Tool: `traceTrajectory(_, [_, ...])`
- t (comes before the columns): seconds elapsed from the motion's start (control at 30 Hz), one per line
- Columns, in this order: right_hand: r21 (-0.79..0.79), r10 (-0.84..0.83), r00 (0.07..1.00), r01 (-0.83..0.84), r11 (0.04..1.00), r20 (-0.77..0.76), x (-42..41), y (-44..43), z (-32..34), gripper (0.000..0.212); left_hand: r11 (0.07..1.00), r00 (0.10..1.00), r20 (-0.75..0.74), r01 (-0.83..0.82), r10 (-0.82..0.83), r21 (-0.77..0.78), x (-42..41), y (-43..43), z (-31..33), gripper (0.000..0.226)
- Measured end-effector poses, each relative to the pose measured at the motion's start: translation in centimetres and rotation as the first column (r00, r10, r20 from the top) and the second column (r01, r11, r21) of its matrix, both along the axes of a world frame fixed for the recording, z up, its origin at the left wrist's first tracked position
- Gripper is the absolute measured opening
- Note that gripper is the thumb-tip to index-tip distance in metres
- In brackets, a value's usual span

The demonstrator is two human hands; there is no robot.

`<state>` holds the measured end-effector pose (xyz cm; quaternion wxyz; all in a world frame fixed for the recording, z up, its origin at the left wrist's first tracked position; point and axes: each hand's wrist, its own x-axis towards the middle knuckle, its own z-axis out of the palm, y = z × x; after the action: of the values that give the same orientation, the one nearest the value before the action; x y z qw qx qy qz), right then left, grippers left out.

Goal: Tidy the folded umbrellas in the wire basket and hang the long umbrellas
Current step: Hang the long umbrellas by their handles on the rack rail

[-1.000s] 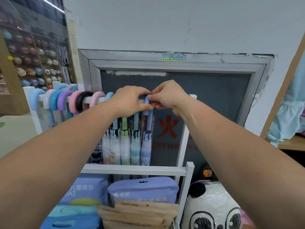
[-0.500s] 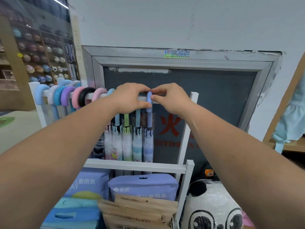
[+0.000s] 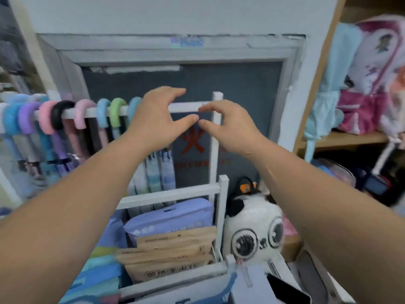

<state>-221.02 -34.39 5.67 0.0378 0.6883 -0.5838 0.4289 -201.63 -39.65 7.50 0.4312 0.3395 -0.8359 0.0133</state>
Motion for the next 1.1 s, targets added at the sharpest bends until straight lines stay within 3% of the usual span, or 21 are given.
traceTrajectory(0.23, [0.112,-0.308,0.950,0.300,0.947,0.054,-5.4,11.8,-7.5,0.026,0.938,0.940,0.024,0.336,-0.339,0.084,-7.1,5.7,-6.1,0.053])
traceTrajectory(0.5, [0.341,-0.516,0.853,0.462,0.819,0.084,-12.4,26.1,-17.3,0.024,0.815,0.780,0.273,0.470,-0.563,0.339,-18.1,15.8,-16.1,0.058])
traceTrajectory(0.7, [0.459,-0.577,0.815,0.491,0.740,0.058,-18.7,35.9,-23.7,0.023,0.774,0.700,0.360,0.458,-0.617,0.438,-25.9,24.3,-22.4,0.043])
traceTrajectory(0.87, [0.607,-0.623,0.780,0.471,0.640,0.052,-25.7,43.8,-30.4,0.026,0.775,0.663,0.453,0.327,-0.596,0.541,-32.6,32.0,-29.5,0.061])
traceTrajectory(1.1, [0.765,-0.638,0.770,0.431,0.478,-0.035,-31.6,49.6,-41.1,0.032,0.718,0.552,0.542,0.157,-0.633,0.679,-38.4,37.7,-42.2,0.054])
